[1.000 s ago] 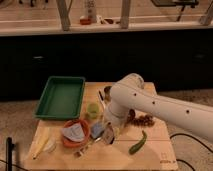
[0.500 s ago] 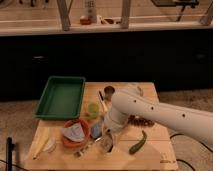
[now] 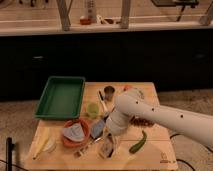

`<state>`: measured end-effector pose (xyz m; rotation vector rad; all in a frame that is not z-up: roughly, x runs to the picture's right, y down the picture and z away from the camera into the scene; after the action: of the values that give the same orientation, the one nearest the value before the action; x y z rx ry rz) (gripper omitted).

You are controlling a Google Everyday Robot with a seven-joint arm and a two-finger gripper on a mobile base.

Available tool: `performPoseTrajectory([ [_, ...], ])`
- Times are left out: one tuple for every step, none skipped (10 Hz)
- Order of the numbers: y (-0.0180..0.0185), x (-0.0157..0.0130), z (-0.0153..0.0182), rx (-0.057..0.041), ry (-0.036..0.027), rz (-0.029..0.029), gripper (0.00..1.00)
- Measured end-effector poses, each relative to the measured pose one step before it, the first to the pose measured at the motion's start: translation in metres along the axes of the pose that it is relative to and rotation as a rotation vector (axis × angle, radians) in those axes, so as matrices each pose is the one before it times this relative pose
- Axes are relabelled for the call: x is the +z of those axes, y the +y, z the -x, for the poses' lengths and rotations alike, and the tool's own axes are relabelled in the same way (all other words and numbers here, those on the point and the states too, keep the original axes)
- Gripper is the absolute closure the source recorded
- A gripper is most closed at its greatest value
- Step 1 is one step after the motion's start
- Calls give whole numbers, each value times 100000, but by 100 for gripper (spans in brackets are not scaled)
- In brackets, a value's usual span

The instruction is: Place eraser in table surface

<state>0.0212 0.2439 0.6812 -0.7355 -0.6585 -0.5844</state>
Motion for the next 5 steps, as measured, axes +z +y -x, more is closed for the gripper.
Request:
performPoseTrajectory([
  [172,335,-557,900,-1201,859,100],
  [21,238,-481,683,-899,457,100],
  [113,145,-594,955,-753,581,100],
  [191,131,-594,917,-520,640,100],
  [133,116,-552,783,-285,549,100],
])
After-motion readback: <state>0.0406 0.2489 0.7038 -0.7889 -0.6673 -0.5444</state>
